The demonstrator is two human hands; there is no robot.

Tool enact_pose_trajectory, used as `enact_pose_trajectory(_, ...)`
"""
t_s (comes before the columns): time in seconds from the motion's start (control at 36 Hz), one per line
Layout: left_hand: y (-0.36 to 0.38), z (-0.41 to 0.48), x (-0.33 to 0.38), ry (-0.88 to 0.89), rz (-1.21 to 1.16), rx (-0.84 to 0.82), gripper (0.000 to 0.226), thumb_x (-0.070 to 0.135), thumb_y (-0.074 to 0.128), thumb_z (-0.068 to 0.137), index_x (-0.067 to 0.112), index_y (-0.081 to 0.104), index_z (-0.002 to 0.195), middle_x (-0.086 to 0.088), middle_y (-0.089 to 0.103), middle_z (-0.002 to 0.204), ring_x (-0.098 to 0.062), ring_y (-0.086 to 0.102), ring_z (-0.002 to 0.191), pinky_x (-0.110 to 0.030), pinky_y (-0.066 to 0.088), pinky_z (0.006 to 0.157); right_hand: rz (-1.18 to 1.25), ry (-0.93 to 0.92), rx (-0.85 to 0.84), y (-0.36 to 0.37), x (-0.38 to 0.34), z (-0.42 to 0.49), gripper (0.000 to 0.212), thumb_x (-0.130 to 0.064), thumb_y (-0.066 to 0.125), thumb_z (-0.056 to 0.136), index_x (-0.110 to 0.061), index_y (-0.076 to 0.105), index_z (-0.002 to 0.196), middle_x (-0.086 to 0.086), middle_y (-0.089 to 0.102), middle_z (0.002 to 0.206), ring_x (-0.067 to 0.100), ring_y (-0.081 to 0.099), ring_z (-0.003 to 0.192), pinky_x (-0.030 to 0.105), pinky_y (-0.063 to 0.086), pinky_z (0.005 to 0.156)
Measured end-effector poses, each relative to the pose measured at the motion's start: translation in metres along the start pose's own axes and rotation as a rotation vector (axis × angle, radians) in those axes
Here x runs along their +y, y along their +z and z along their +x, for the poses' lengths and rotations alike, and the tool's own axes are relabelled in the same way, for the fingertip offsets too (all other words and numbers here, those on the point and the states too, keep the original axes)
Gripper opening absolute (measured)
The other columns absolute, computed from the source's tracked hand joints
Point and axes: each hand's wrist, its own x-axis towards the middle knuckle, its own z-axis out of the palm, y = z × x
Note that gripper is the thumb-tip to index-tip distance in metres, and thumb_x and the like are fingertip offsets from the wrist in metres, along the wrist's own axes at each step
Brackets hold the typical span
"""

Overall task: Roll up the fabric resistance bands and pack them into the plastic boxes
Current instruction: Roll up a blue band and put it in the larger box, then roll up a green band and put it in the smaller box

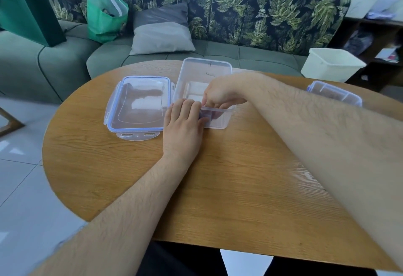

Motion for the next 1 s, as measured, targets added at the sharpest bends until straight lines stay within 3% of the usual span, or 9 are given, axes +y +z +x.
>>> enact_pose_trajectory(0.17, -0.001, 0.0, 0.001, -0.009, -0.012, -0.014, 0.025, 0.03, 0.064, 0.095, 0.013, 0.06, 0.113, -0.004, 0.061, 0.12, -0.026, 0.05, 0.123, -0.044, 0.04, 0.109, 0.041, 0.036, 0.012, 0.003, 0.0, 0.003, 0.025, 0.006, 0.059, 0.088, 0.002, 0.072, 0.11, 0.017, 0.075, 0.106, 0.026, 0.074, 0.097, 0.028, 0.062, 0.078)
enact_pose_trajectory(0.42, -0.016, 0.003, 0.006, -0.084, -0.07, -0.111, 0.035, 0.03, 0.061, 0.092, 0.014, 0.061, 0.123, -0.002, 0.061, 0.126, -0.025, 0.047, 0.127, -0.043, 0.033, 0.109, -0.299, -0.026, 0.08, 0.003, -0.004, -0.002, 0.025, -0.007, 0.05, 0.098, -0.002, 0.074, 0.099, 0.007, 0.077, 0.093, 0.016, 0.075, 0.081, 0.031, 0.062, 0.078)
enact_pose_trajectory(0.47, -0.021, 0.005, 0.009, -0.112, -0.096, -0.153, 0.038, 0.025, 0.059, 0.09, 0.013, 0.06, 0.126, -0.001, 0.061, 0.129, -0.024, 0.046, 0.129, -0.043, 0.031, 0.109, -0.348, -0.042, 0.136, 0.002, -0.003, -0.004, 0.021, -0.009, 0.053, 0.096, -0.002, 0.072, 0.102, 0.006, 0.075, 0.094, 0.017, 0.071, 0.081, 0.03, 0.059, 0.069)
enact_pose_trajectory(0.56, -0.029, 0.01, 0.009, -0.118, -0.114, -0.184, 0.042, 0.022, 0.057, 0.089, 0.013, 0.061, 0.13, -0.001, 0.062, 0.13, -0.023, 0.046, 0.129, -0.044, 0.03, 0.109, -0.425, -0.107, 0.252, 0.003, 0.0, -0.008, 0.03, -0.008, 0.046, 0.098, -0.003, 0.069, 0.116, 0.01, 0.071, 0.115, 0.026, 0.065, 0.107, 0.037, 0.054, 0.09)
enact_pose_trajectory(0.61, -0.032, 0.012, 0.009, -0.13, -0.117, -0.209, 0.044, 0.023, 0.053, 0.089, 0.013, 0.06, 0.132, -0.001, 0.062, 0.131, -0.022, 0.045, 0.13, -0.043, 0.027, 0.11, -0.373, -0.155, 0.35, 0.005, 0.004, -0.012, 0.033, -0.008, 0.043, 0.099, -0.003, 0.069, 0.117, 0.012, 0.07, 0.119, 0.029, 0.062, 0.113, 0.036, 0.051, 0.095)
enact_pose_trajectory(0.69, -0.035, 0.014, 0.015, -0.119, -0.122, -0.172, 0.045, 0.022, 0.05, 0.088, 0.013, 0.062, 0.129, 0.0, 0.064, 0.127, -0.021, 0.046, 0.128, -0.041, 0.027, 0.107, -0.284, -0.241, 0.504, 0.007, 0.02, -0.031, 0.029, -0.013, 0.042, 0.1, -0.007, 0.069, 0.11, 0.007, 0.07, 0.111, 0.025, 0.062, 0.104, 0.033, 0.05, 0.089)
enact_pose_trajectory(0.81, -0.037, 0.013, 0.024, -0.043, -0.166, -0.038, 0.033, 0.016, 0.05, 0.092, 0.015, 0.066, 0.121, 0.004, 0.066, 0.119, -0.018, 0.051, 0.119, -0.038, 0.03, 0.098, -0.181, -0.354, 0.619, 0.026, 0.033, -0.058, 0.022, -0.016, 0.047, 0.1, -0.01, 0.068, 0.1, 0.0, 0.066, 0.095, 0.018, 0.056, 0.089, 0.018, 0.039, 0.068)
enact_pose_trajectory(0.92, -0.037, 0.006, 0.071, 0.046, -0.288, -0.073, 0.021, 0.02, 0.05, 0.099, 0.016, 0.068, 0.109, 0.005, 0.067, 0.108, -0.019, 0.055, 0.107, -0.034, 0.031, 0.091, -0.084, -0.296, 0.777, 0.043, 0.078, -0.105, 0.014, -0.018, 0.058, 0.093, -0.015, 0.071, 0.09, -0.001, 0.07, 0.086, 0.02, 0.062, 0.082, 0.037, 0.051, 0.076)
enact_pose_trajectory(1.0, -0.029, -0.004, 0.112, 0.136, -0.395, -0.183, 0.019, 0.023, 0.048, 0.1, 0.016, 0.066, 0.102, 0.003, 0.066, 0.099, -0.023, 0.057, 0.098, -0.031, 0.03, 0.083, 0.002, -0.187, 0.907, 0.057, 0.119, -0.142, 0.012, -0.017, 0.061, 0.09, -0.015, 0.072, 0.085, 0.001, 0.071, 0.082, 0.023, 0.065, 0.081, 0.041, 0.053, 0.075)
